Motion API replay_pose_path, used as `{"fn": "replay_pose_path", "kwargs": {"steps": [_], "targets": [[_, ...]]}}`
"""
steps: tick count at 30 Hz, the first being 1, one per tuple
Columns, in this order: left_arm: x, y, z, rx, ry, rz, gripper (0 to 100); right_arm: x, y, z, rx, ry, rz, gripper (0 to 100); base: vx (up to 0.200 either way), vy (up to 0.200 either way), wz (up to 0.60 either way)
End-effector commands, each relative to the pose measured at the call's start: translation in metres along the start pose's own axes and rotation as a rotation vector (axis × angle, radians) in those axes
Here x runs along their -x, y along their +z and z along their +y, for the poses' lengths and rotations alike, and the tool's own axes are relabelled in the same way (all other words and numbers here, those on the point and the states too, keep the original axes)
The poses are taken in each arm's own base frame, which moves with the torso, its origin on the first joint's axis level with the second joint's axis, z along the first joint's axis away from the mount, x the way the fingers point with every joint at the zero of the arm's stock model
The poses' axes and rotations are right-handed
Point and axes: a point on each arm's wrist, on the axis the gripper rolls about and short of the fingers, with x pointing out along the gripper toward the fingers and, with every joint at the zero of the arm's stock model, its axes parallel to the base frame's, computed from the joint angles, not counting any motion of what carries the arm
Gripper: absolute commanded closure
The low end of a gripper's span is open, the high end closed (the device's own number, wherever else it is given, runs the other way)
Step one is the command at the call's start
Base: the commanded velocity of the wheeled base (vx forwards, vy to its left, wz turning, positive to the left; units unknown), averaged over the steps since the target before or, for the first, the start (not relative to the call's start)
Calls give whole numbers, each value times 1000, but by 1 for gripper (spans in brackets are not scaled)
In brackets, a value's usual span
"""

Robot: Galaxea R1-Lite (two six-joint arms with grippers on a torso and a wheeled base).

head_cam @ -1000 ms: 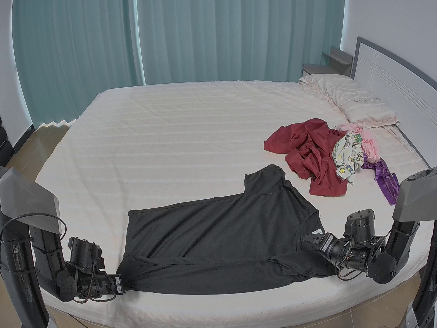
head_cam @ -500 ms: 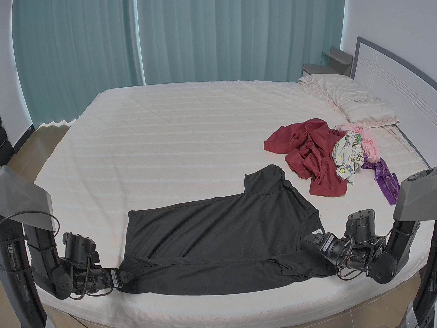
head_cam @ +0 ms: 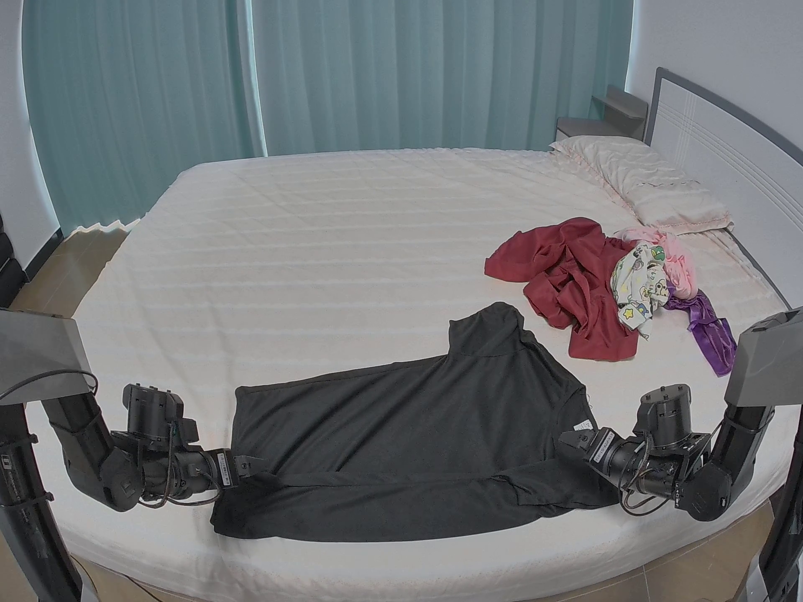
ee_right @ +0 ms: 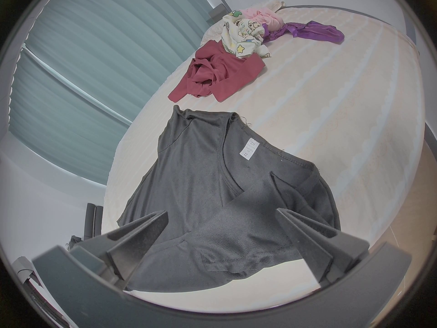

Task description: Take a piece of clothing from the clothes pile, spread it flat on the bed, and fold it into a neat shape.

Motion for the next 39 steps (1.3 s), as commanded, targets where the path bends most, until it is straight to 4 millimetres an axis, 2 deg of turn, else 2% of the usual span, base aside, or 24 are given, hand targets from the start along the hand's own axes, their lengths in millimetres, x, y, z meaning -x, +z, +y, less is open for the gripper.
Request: {"fn": "replay_pose_path", "kwargs": {"steps": [1, 7, 14, 15, 19, 21, 25, 27, 31, 36, 39], "targets": [[-22, -7, 6, -25, 26, 46, 0, 1, 0, 0, 3, 2, 2, 0, 0, 0, 0], [-41, -14, 9, -45, 16, 19, 0, 2, -1, 0, 6, 11, 18, 0, 0, 0, 0], [-45, -15, 6, -53, 2, 5, 0, 2, 0, -1, 11, 8, 17, 0, 0, 0, 0], [-45, -15, 6, -53, 2, 5, 100, 2, 0, -1, 11, 8, 17, 0, 0, 0, 0], [-43, -14, 9, -44, 8, 0, 100, 6, 8, -5, 44, 2, -11, 0, 0, 0, 0], [-42, -13, 10, -7, 10, -7, 100, 13, 14, -14, 126, 2, -3, 0, 0, 0, 0], [-38, -9, 8, 32, 4, -24, 100, 10, 21, -24, 160, 24, 35, 0, 0, 0, 0], [-34, -7, 7, 60, -3, -37, 100, -5, 30, -41, 184, 38, 80, 0, 0, 0, 0], [-32, -6, 6, 67, -6, -42, 100, -24, 44, -60, 265, 42, 85, 0, 0, 0, 0], [-32, -6, 6, 75, -8, -41, 100, -40, 39, -67, 341, 87, 145, 0, 0, 0, 0], [-32, -6, 6, 97, -13, -39, 100, -47, 42, -63, 352, 132, 145, 0, 0, 0, 0]]}}
